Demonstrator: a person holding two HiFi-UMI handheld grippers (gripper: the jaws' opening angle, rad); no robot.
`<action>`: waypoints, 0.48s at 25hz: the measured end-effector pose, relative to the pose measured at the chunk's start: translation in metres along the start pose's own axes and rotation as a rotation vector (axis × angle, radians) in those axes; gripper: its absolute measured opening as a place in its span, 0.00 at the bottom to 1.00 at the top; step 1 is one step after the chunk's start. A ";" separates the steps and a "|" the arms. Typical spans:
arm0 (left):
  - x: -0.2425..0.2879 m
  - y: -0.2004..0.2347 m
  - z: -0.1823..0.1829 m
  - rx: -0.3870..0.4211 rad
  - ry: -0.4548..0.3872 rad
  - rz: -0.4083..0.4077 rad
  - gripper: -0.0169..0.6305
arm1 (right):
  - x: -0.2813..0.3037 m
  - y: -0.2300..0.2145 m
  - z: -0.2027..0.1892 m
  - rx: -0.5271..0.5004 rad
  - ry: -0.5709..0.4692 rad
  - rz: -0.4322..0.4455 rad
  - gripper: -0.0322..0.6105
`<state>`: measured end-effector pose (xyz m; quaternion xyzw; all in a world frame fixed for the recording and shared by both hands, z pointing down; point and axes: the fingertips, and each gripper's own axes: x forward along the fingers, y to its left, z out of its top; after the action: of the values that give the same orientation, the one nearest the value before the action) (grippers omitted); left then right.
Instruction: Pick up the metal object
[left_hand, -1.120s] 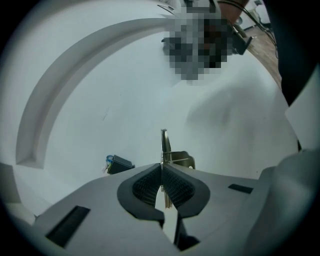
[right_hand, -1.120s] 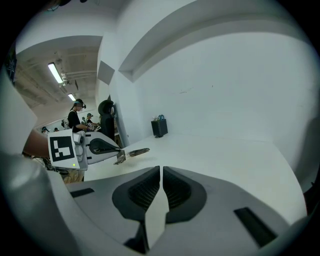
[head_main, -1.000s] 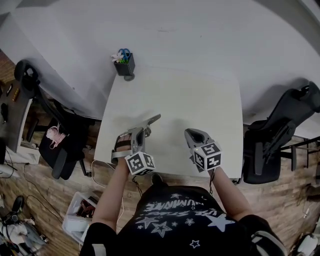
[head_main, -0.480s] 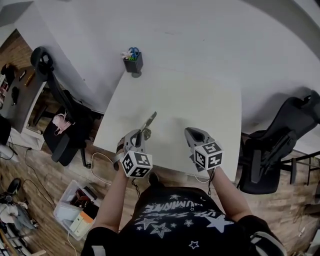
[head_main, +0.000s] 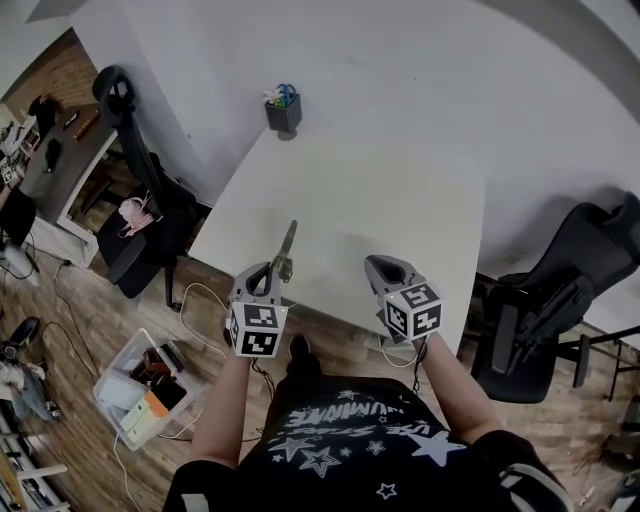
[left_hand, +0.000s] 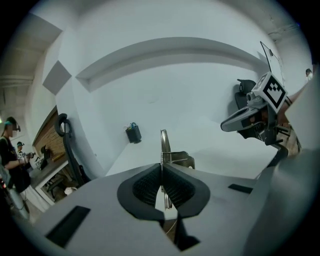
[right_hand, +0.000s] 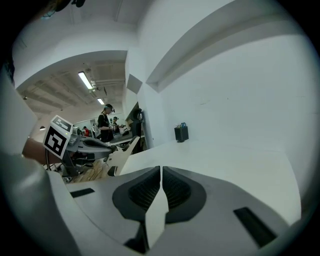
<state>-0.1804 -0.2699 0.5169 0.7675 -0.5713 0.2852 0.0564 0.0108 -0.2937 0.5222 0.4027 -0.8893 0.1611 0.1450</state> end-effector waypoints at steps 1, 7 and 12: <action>-0.008 -0.005 -0.005 -0.020 0.005 0.007 0.06 | -0.005 0.004 -0.003 -0.007 0.003 0.012 0.13; -0.061 -0.033 -0.037 -0.136 0.030 0.056 0.06 | -0.047 0.028 -0.024 -0.035 0.014 0.070 0.13; -0.102 -0.060 -0.056 -0.208 0.030 0.081 0.06 | -0.080 0.050 -0.046 -0.058 0.023 0.119 0.13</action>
<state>-0.1654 -0.1398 0.5270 0.7292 -0.6276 0.2381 0.1327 0.0296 -0.1899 0.5247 0.3428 -0.9142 0.1484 0.1570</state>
